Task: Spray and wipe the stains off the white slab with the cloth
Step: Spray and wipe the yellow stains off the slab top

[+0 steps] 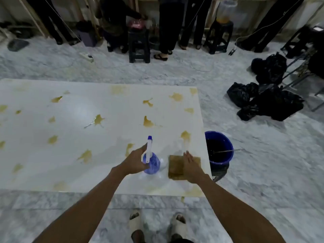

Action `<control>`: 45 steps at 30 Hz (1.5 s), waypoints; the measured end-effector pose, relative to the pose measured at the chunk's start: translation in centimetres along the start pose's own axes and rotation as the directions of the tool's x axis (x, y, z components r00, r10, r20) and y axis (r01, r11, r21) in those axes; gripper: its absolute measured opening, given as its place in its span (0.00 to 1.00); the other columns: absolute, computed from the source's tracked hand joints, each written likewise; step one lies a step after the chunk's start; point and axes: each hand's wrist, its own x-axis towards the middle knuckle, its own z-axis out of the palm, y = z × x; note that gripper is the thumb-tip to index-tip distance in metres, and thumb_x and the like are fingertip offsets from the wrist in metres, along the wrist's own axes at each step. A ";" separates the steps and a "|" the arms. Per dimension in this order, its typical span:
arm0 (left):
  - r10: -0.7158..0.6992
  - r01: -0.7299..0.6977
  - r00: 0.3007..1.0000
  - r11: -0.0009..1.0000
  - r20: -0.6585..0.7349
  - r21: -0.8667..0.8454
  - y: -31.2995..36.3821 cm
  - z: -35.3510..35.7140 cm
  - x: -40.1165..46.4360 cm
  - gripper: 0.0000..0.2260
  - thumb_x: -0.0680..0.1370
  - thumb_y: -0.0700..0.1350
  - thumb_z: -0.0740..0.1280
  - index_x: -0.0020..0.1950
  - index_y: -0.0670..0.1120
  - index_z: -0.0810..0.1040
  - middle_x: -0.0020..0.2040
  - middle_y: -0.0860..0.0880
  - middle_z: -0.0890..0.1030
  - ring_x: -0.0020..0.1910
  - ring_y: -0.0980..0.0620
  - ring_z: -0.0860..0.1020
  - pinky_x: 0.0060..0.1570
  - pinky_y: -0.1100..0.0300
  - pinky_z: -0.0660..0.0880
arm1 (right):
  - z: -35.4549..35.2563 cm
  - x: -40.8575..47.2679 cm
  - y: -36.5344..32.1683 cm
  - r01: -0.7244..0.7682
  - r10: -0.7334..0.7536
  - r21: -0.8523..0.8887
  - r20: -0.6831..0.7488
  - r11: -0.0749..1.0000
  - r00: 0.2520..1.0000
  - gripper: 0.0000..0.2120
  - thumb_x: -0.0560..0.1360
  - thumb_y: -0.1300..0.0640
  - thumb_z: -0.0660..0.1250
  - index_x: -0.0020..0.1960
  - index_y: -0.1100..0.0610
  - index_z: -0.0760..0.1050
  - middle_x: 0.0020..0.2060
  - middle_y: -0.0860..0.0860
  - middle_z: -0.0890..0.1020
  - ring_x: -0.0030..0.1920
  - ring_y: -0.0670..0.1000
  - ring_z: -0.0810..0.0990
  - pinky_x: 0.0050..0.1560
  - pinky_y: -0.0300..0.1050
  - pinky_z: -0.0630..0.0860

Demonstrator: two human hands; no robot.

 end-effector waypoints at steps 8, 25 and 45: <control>0.024 -0.099 0.936 0.975 -0.352 -0.197 1.1 3.9 0.4 0.35 0.73 0.49 0.79 0.74 0.54 0.64 0.56 0.66 0.76 0.53 0.68 0.80 0.53 0.70 0.75 | -0.7 1.4 0.3 -0.089 0.048 -0.230 -0.176 0.969 0.983 0.31 0.79 0.51 0.60 0.78 0.60 0.55 0.71 0.58 0.67 0.69 0.60 0.67 0.68 0.54 0.64; 0.047 -0.234 0.799 0.942 -0.599 -0.238 5.2 3.4 3.1 0.20 0.80 0.29 0.61 0.58 0.53 0.79 0.52 0.53 0.84 0.36 0.49 0.83 0.35 0.61 0.81 | -9.2 -0.5 -0.8 -0.026 -0.018 0.976 0.031 0.215 0.999 0.19 0.80 0.64 0.63 0.71 0.61 0.69 0.60 0.56 0.80 0.60 0.58 0.79 0.57 0.51 0.78; 0.000 -0.032 0.986 0.981 -0.167 -0.189 12.2 -9.9 3.8 0.11 0.76 0.40 0.68 0.32 0.42 0.77 0.35 0.30 0.78 0.22 0.42 0.75 0.28 0.56 0.74 | -17.3 -0.6 -11.1 0.206 0.022 0.847 -0.224 -0.491 0.974 0.32 0.83 0.38 0.50 0.73 0.62 0.69 0.70 0.60 0.75 0.71 0.60 0.73 0.71 0.60 0.69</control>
